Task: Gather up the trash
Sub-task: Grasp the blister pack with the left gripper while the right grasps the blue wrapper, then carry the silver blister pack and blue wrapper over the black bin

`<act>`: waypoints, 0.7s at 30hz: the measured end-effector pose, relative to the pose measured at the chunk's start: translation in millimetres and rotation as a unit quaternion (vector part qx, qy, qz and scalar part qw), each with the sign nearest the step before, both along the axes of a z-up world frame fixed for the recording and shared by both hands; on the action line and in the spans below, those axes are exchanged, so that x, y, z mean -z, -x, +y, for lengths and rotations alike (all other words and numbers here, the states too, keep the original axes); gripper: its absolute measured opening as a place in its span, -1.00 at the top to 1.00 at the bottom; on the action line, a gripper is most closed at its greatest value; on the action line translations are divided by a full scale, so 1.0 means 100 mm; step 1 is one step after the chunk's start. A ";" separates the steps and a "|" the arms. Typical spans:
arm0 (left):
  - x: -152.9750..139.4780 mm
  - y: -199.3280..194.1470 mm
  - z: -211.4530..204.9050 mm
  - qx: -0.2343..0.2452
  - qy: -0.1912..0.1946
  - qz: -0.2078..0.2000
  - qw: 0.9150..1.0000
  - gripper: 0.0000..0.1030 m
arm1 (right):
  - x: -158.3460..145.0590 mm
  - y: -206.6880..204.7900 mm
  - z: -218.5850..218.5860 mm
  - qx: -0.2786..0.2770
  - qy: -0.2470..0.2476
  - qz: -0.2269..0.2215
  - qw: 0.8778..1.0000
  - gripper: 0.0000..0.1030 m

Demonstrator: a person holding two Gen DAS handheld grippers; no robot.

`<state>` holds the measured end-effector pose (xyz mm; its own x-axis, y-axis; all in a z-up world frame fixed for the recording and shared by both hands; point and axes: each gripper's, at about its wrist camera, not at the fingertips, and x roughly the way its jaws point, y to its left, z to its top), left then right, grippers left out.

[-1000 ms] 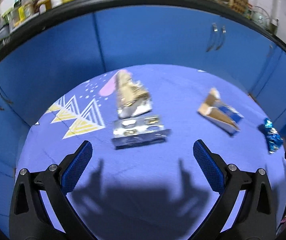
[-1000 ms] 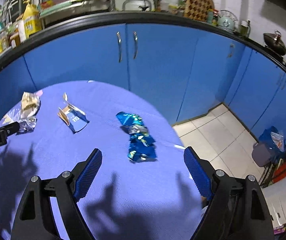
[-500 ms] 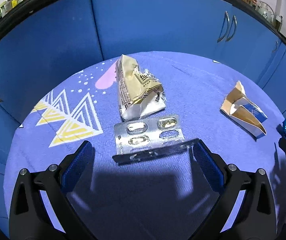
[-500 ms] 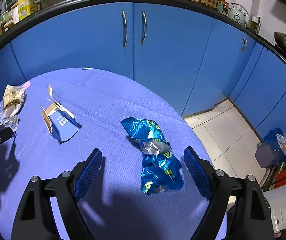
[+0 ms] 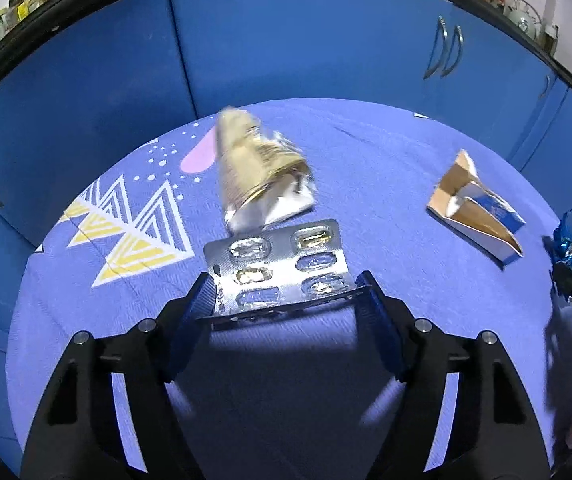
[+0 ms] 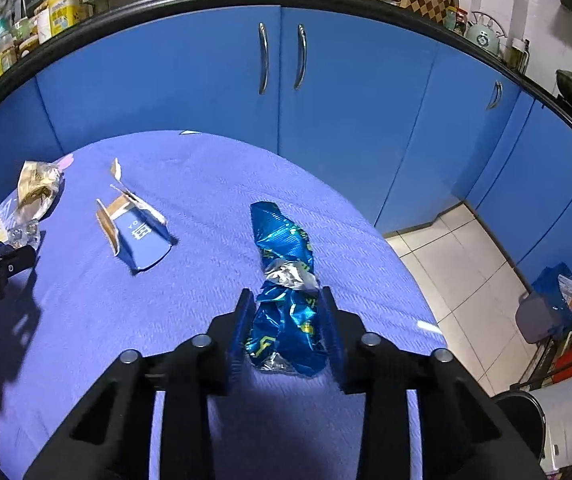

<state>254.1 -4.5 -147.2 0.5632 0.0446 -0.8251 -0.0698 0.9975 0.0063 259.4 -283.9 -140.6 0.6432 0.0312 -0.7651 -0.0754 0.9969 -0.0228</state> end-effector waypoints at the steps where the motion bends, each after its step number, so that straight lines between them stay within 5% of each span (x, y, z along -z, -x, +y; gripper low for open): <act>1: -0.02 0.03 -0.01 0.000 0.000 -0.003 1.000 -0.40 | -0.02 0.03 -0.01 0.000 0.000 -0.001 1.000 0.38; 21: -0.57 0.79 -0.19 0.033 0.013 -0.051 0.998 -0.40 | -0.59 0.91 -0.10 0.006 0.007 -0.044 0.999 0.38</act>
<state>175.2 -23.8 -90.1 0.6450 -0.0168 -0.7640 -0.0019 0.9997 -0.0236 168.7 -293.4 -81.3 0.7083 0.0122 -0.7058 -0.0596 0.9973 -0.0426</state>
